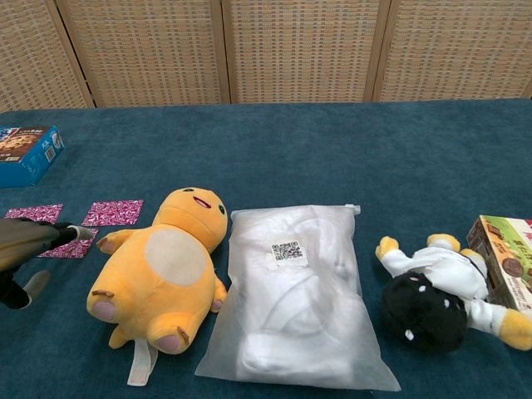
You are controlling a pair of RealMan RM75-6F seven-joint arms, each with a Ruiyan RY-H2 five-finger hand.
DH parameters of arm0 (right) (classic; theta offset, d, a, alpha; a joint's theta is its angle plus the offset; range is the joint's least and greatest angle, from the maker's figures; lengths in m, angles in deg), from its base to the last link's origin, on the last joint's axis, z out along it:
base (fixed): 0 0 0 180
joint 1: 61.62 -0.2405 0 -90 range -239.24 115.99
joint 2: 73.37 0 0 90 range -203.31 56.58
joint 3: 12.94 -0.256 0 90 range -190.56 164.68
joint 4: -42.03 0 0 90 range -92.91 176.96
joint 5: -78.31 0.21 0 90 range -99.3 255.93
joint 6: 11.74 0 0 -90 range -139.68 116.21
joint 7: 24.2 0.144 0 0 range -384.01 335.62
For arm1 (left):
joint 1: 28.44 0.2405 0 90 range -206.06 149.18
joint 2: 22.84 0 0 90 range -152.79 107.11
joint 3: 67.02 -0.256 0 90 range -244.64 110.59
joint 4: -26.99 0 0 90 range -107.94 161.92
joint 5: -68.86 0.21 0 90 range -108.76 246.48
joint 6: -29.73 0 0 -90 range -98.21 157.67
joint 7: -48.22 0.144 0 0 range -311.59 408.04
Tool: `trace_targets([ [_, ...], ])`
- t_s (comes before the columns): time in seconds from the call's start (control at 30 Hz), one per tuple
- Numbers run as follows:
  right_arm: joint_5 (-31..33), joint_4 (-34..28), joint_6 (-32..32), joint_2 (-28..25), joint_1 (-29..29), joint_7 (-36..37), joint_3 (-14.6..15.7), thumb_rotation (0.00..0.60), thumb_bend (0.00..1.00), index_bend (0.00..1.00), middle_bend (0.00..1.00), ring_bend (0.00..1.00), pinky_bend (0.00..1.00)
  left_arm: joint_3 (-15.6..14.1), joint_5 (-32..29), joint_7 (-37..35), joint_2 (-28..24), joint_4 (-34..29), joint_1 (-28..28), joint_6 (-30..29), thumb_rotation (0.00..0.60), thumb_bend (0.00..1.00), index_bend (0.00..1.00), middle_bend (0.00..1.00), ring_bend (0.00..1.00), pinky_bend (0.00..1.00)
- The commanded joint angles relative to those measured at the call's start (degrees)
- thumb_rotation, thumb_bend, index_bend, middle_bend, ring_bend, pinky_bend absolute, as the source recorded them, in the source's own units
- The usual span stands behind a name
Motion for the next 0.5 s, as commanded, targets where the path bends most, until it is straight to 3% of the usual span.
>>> trace_targets([
  [0.03,-0.03,-0.04,0.02,-0.01,-0.01,-0.01,0.02,0.600,0.08,0.00,0.00,0.00,0.00,1.11,3.06,-1.87,-1.11,-1.11,0.18,-0.61,0.600,0.54,0.00,0.00,0.00,0.00],
  [0.17,-0.11,-0.05,0.00,0.02,-0.02,-0.04,0.03,0.600,0.08,0.00,0.00,0.00,0.00,2.77,5.02,-2.88,-1.91,-2.15,-0.06,-1.59,0.600,0.40,0.00,0.00,0.00,0.00],
  [0.37,0.02,0.03,0.16,-0.02,-0.07,0.20,0.00,0.600,0.08,0.00,0.00,0.00,0.00,5.83,7.65,-3.79,-2.36,-2.25,-0.86,-3.22,0.600,0.30,0.00,0.00,0.00,0.00],
  [0.5,0.17,0.16,0.48,-0.01,-0.18,0.44,0.02,0.600,0.08,0.00,0.00,0.00,0.00,9.18,8.05,-3.49,-1.56,-0.03,-2.40,-3.88,0.600,0.27,0.08,0.00,0.00,0.00],
])
